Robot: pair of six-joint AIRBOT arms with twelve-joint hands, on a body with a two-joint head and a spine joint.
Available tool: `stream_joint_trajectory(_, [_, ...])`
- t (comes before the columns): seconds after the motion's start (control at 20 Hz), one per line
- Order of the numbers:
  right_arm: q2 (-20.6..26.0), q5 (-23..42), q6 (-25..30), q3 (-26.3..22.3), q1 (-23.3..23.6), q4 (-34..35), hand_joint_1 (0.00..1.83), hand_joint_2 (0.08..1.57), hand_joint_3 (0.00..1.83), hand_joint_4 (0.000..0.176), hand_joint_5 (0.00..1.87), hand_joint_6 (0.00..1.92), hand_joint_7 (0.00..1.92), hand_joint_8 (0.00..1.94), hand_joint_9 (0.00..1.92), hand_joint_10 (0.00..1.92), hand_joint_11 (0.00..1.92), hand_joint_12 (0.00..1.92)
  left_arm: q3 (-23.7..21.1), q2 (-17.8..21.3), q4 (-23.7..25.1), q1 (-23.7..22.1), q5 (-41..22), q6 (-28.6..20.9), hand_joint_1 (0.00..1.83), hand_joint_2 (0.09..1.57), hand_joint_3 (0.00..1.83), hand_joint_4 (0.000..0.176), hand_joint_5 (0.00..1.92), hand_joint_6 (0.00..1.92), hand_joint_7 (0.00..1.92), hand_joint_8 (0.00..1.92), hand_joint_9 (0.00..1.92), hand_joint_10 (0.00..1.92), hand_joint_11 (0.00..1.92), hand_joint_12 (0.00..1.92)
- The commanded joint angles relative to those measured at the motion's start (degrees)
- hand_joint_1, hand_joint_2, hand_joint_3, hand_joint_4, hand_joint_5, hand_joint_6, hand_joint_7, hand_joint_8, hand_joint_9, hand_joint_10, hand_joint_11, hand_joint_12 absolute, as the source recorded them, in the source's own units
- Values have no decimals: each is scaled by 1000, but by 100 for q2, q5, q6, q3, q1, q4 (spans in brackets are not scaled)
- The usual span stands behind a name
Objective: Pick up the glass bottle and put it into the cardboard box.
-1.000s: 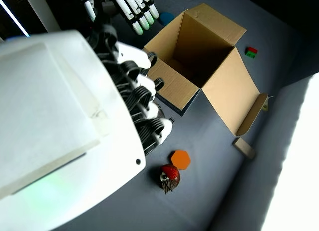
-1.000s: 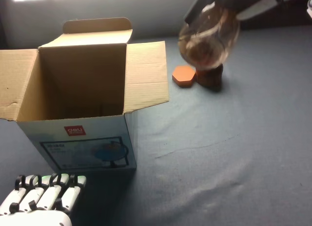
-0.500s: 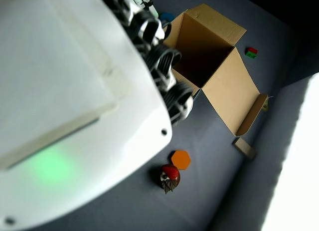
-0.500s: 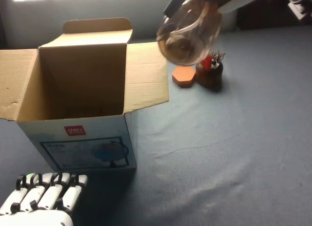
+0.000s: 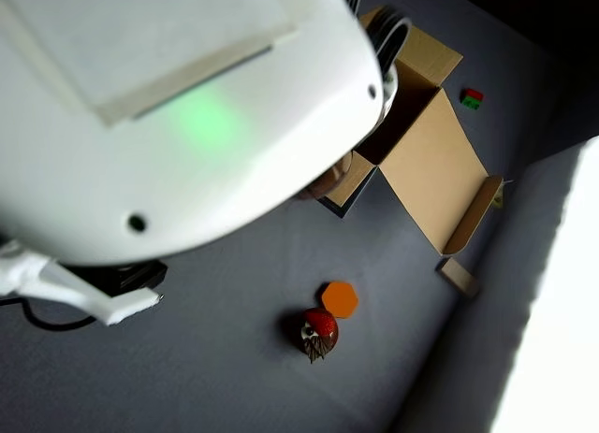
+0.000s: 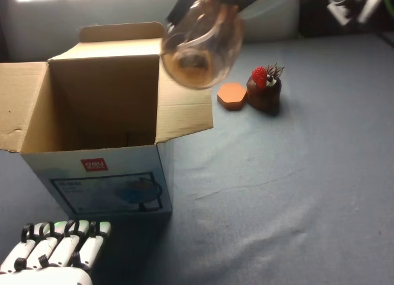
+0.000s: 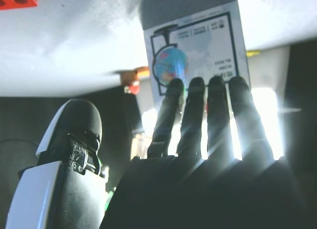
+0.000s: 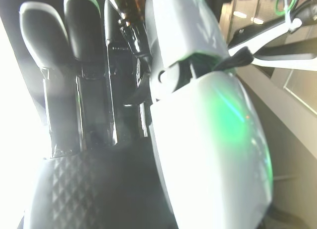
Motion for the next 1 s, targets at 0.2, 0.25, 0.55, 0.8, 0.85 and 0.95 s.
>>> stream_joint_trajectory(0.2, [-241, 169, -73, 133, 32, 854, 1387, 1082, 0, 0, 888, 1047, 1104, 725, 1046, 1091, 905, 1338, 10, -30, 412, 0, -387, -50, 0, 1229, 0, 0, 64, 6, 43, 4, 28, 7, 10, 5])
stream_joint_trajectory(0.25, [-313, 174, -78, 176, 35, 895, 1387, 1082, 0, 0, 889, 1048, 1105, 723, 1045, 1094, 903, 1338, 9, -34, 412, 0, -387, -52, 0, 1228, 0, 0, 64, 5, 43, 3, 29, 6, 5, 3])
stream_joint_trajectory(0.55, [-833, 336, -128, 631, -65, 990, 1387, 1082, 0, 0, 889, 1040, 1099, 736, 1047, 1092, 911, 1341, 33, -53, 409, 38, -330, -85, 20, 1220, 0, 0, 64, 3, 42, 2, 23, 2, 0, 0])
stream_joint_trajectory(0.8, [-1125, 548, -457, 897, -295, 1116, 1387, 1081, 1, 0, 908, 1031, 1067, 777, 1064, 1068, 907, 1343, 58, -70, 416, 39, -319, -84, 0, 1219, 0, 0, 43, 0, 26, 1, 1, 0, 0, 0])
stream_joint_trajectory(0.85, [-1204, 565, -590, 977, -336, 1202, 1386, 1081, 1, 0, 907, 1034, 1064, 784, 1063, 1065, 913, 1343, 58, -69, 416, 44, -319, -85, 0, 1217, 0, 0, 41, 0, 25, 0, 0, 0, 0, 0])
stream_joint_trajectory(0.95, [-1352, 607, -722, 1130, -388, 1222, 1384, 1092, 1, 0, 867, 1043, 1054, 824, 1042, 1109, 884, 1354, 54, -69, 417, 43, -320, -85, 0, 1210, 0, 0, 39, 0, 21, 0, 8, 3, 0, 0])
